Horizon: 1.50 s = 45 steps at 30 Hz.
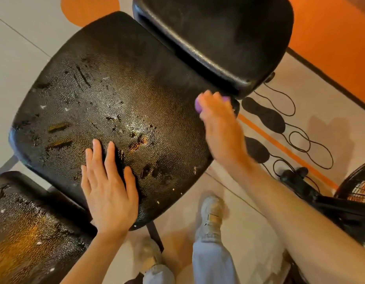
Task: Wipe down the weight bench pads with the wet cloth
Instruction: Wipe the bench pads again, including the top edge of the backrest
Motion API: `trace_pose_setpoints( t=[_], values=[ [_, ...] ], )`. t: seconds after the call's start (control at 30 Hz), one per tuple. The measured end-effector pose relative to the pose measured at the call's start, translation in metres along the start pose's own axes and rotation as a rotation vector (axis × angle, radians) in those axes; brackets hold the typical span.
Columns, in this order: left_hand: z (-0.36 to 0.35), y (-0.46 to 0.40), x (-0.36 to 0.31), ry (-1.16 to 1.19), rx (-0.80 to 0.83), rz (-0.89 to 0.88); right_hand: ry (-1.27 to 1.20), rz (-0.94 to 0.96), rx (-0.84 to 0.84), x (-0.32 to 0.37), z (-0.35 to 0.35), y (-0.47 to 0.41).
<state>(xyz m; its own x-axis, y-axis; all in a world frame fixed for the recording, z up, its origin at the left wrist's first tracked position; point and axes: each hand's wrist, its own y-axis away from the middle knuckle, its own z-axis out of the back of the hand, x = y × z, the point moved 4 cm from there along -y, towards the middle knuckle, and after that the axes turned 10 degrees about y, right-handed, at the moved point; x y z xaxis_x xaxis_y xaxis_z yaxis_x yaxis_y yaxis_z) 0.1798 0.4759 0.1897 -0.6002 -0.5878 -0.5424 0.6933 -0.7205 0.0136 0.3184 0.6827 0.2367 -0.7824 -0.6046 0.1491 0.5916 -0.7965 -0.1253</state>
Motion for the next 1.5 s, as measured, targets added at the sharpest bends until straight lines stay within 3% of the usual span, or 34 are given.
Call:
trace_pose_setpoints(
  t=[0.1, 0.2, 0.27, 0.37, 0.43, 0.47, 0.53, 0.6, 0.63, 0.73, 0.8, 0.87, 0.93, 1.0, 1.13, 1.2, 1.3, 1.37, 1.5],
  values=[
    [-0.001, 0.0, 0.0, -0.008, -0.006, -0.004, 0.015, -0.218, -0.069, -0.001, -0.01, -0.005],
    [0.0, -0.001, 0.0, -0.011, -0.006, 0.003, -0.043, 0.006, -0.011, 0.042, -0.014, 0.063],
    [0.0, 0.0, 0.0, -0.016, -0.007, 0.005, -0.017, 0.142, 0.067, 0.028, -0.011, 0.061],
    [-0.001, -0.001, 0.001, -0.019, -0.012, -0.001, -0.039, -0.106, -0.001, -0.015, -0.004, -0.003],
    [-0.002, 0.0, 0.001, -0.023, -0.011, -0.007, -0.027, -0.27, -0.043, -0.008, -0.008, -0.001],
    [-0.001, 0.0, 0.001, -0.017, -0.013, -0.009, -0.043, -0.251, -0.042, 0.008, -0.013, 0.016],
    [-0.001, -0.001, 0.001, -0.016, -0.018, -0.011, -0.049, -0.026, 0.024, 0.042, -0.017, 0.061],
    [-0.001, 0.0, 0.002, -0.023, -0.018, -0.012, -0.012, 0.195, 0.091, 0.039, -0.009, 0.071],
    [-0.001, 0.0, 0.002, -0.02, -0.018, -0.016, -0.01, 0.197, 0.092, 0.024, -0.005, 0.057],
    [-0.002, 0.0, 0.003, -0.015, -0.025, -0.028, -0.064, -0.125, 0.019, -0.028, 0.001, -0.006],
    [-0.002, 0.0, 0.004, -0.011, -0.024, -0.031, -0.082, -0.276, -0.047, -0.027, -0.005, -0.006],
    [-0.003, -0.001, 0.004, -0.013, -0.018, -0.024, -0.121, -0.23, -0.035, 0.006, -0.014, 0.032],
    [-0.003, -0.001, 0.005, -0.014, -0.014, -0.013, -0.153, -0.06, 0.065, 0.036, -0.011, 0.072],
    [-0.003, 0.0, 0.005, -0.013, -0.02, -0.014, -0.173, 0.047, 0.08, 0.026, -0.001, 0.063],
    [-0.003, 0.001, 0.004, -0.01, -0.028, -0.028, -0.201, -0.232, -0.114, -0.033, 0.001, -0.012],
    [-0.003, 0.001, 0.004, -0.011, -0.024, -0.03, -0.248, -0.332, -0.123, -0.018, -0.01, 0.013],
    [-0.002, 0.001, 0.004, -0.013, -0.016, -0.03, -0.309, -0.178, 0.056, 0.031, -0.01, 0.085],
    [-0.002, 0.001, 0.003, -0.016, -0.019, -0.031, -0.285, -0.065, 0.071, 0.021, -0.002, 0.077],
    [-0.002, 0.001, 0.002, -0.003, -0.028, -0.033, -0.19, -0.23, -0.091, -0.028, 0.007, -0.006]
  ],
)
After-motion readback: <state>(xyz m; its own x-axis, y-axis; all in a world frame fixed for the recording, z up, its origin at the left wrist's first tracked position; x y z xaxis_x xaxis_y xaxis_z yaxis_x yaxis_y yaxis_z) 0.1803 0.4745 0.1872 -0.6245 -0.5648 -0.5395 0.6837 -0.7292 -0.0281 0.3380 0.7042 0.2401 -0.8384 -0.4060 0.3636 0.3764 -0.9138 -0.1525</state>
